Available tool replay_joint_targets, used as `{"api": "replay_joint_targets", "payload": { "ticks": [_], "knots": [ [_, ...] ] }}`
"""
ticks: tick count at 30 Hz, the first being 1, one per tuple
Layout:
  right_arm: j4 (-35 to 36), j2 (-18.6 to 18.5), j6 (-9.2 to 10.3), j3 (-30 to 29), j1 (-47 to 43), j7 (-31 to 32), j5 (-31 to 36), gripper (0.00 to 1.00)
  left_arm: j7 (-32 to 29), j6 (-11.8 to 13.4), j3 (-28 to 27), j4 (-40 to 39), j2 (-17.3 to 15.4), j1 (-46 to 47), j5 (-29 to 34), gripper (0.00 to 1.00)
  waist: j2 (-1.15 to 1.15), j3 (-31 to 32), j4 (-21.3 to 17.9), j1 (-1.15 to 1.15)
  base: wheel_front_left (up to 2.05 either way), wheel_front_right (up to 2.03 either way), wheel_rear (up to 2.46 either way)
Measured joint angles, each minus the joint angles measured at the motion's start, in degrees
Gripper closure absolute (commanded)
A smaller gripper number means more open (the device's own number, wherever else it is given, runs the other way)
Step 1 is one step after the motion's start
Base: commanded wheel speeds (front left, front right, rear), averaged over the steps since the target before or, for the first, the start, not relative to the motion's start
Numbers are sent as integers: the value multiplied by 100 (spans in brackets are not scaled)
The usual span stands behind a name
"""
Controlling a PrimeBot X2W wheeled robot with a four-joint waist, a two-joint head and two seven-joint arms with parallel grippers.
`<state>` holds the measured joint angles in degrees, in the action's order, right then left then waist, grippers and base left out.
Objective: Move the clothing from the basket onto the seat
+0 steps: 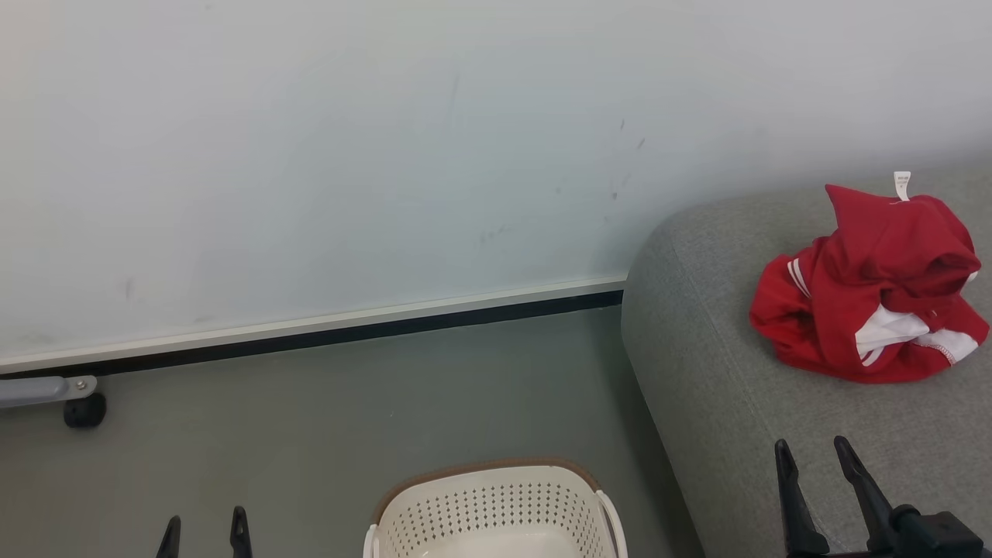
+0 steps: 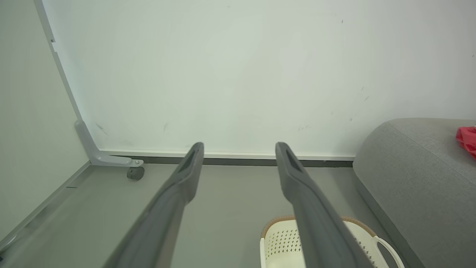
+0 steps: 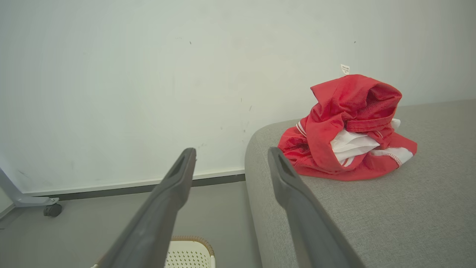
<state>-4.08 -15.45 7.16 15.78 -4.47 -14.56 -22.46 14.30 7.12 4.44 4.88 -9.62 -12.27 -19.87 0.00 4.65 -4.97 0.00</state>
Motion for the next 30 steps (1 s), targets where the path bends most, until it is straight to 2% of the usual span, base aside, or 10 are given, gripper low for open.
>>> {"api": "replay_joint_targets", "payload": {
  "ticks": [7, 8, 16, 30],
  "knots": [
    [24, 40, 15, -51, -7, 0, 74, 0, 0, 0, -76, -7, 36, 0, 73, 0, 0, -5, 37, 0, 0, 0, 0],
    [27, 41, 15, -55, -12, 0, 82, 100, 0, 0, -102, -7, 48, 0, 104, 100, 0, -5, 44, 0, 0, 0, 0],
    [-307, 210, -10, -10, -201, 71, 25, 100, -60, -21, -47, 320, 180, -77, 64, 100, 0, -10, 48, 0, 0, 0, 0],
    [-416, 353, -171, -342, -80, 349, -901, 100, -348, -214, -187, 436, 245, 62, -911, 100, 0, -81, 116, 0, 0, 0, 0]
  ]
}}
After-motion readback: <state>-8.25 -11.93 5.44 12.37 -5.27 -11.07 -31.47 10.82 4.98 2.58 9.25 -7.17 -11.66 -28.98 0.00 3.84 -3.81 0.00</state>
